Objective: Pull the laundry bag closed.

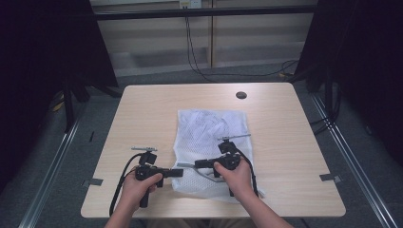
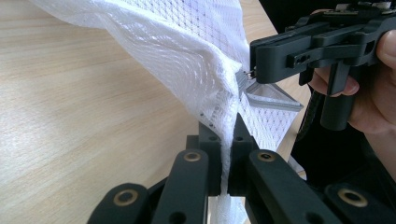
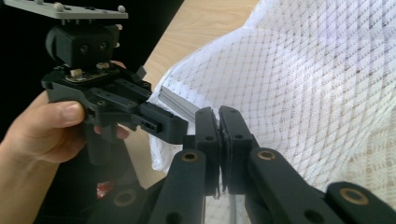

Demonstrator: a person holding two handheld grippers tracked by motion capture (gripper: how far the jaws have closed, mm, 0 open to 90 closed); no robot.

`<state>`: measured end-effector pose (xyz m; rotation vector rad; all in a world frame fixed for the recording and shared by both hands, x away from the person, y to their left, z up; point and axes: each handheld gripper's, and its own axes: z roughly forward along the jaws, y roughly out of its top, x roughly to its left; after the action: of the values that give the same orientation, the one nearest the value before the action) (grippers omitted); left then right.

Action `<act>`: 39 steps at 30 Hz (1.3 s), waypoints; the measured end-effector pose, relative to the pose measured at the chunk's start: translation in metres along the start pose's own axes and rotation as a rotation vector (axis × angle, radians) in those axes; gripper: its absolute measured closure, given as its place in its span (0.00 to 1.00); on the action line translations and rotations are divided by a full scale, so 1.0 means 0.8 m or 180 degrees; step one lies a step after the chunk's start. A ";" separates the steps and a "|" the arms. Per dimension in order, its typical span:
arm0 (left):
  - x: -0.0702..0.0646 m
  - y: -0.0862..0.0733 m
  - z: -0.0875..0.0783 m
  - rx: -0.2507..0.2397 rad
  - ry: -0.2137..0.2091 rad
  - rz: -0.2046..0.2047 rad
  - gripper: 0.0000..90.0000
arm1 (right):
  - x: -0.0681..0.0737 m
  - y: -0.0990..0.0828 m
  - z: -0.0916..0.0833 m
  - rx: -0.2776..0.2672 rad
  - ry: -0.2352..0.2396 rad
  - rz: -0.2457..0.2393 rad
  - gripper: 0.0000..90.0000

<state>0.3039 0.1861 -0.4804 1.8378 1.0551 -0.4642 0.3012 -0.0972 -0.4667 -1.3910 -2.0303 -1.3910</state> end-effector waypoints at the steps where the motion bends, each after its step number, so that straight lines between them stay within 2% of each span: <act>1: 0.000 0.000 0.000 -0.0010 -0.0006 -0.0015 0.98 | 0.000 0.000 -0.001 0.0000 -0.0005 -0.0004 0.97; 9: -0.001 0.001 0.000 -0.0027 -0.0004 -0.0034 0.98 | 0.000 0.000 -0.004 -0.0020 -0.0029 -0.0020 0.97; 10: 0.001 0.002 -0.002 -0.0020 0.0005 -0.0002 0.98 | -0.001 0.000 -0.005 -0.0013 -0.0036 -0.0018 0.97; 12: 0.000 0.001 0.000 -0.0035 -0.0026 -0.0039 0.98 | -0.003 0.000 -0.007 -0.0029 -0.0015 0.0008 0.97; 13: 0.001 0.001 0.001 -0.0015 0.0002 0.0015 0.98 | -0.003 0.000 -0.008 -0.0026 -0.0024 0.0001 0.97; 15: 0.000 0.001 0.002 -0.0017 -0.0004 -0.0017 0.98 | -0.003 0.000 -0.008 -0.0016 -0.0058 -0.0011 0.97; 28: -0.001 0.002 0.001 0.0010 -0.0015 0.0023 0.98 | -0.004 -0.001 -0.011 -0.0022 -0.0022 -0.0022 0.97; 39: -0.001 0.002 0.003 0.0007 0.0000 -0.0014 0.98 | -0.004 -0.002 -0.012 -0.0009 -0.0010 -0.0017 0.97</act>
<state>0.3052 0.1835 -0.4797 1.8377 1.0590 -0.4681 0.2991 -0.1072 -0.4655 -1.3908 -2.0364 -1.3953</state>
